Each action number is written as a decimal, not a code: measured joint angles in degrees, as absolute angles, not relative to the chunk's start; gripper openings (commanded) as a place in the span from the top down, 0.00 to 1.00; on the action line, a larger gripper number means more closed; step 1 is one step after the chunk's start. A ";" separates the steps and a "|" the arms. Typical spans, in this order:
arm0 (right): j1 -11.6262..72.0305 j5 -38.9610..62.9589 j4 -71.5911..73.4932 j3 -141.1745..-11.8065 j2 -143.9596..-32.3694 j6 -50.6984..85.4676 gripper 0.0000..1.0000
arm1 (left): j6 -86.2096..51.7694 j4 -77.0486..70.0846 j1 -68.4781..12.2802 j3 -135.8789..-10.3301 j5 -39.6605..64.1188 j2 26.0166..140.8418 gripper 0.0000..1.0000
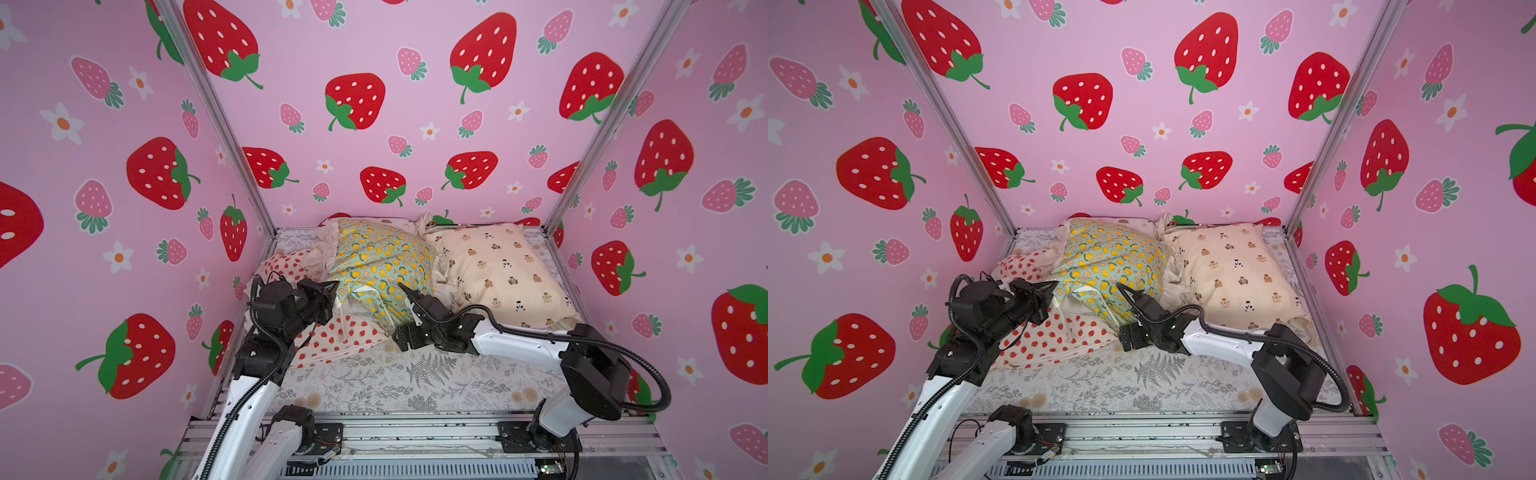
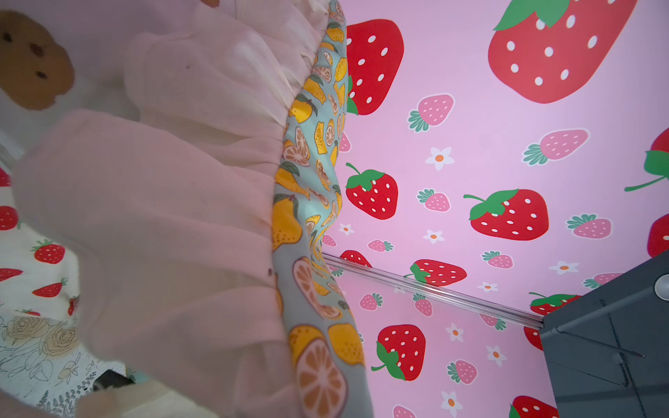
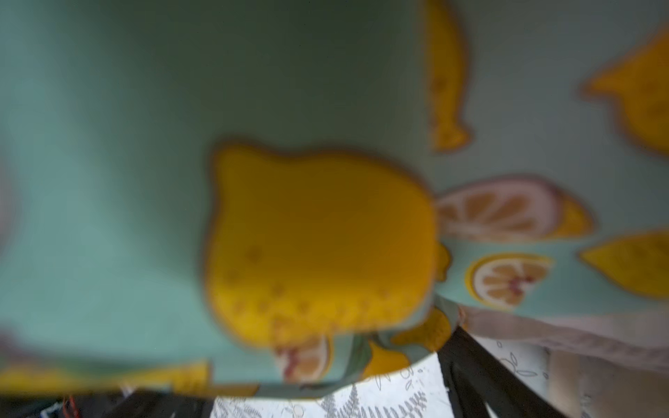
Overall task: Zip up pillowcases
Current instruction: Place the pillowcase on the pillowcase.
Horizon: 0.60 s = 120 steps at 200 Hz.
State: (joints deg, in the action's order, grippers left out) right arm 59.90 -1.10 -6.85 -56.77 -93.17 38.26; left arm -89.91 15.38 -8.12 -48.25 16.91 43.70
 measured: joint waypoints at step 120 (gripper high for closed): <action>53.01 -21.98 -7.38 -62.02 -86.04 35.14 0.96 | -86.65 14.94 -10.63 -48.25 16.93 44.60 1.00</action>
State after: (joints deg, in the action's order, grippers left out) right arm 53.01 -21.98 -7.38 -62.02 -86.04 35.14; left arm -86.65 14.94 -10.63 -48.25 16.93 44.60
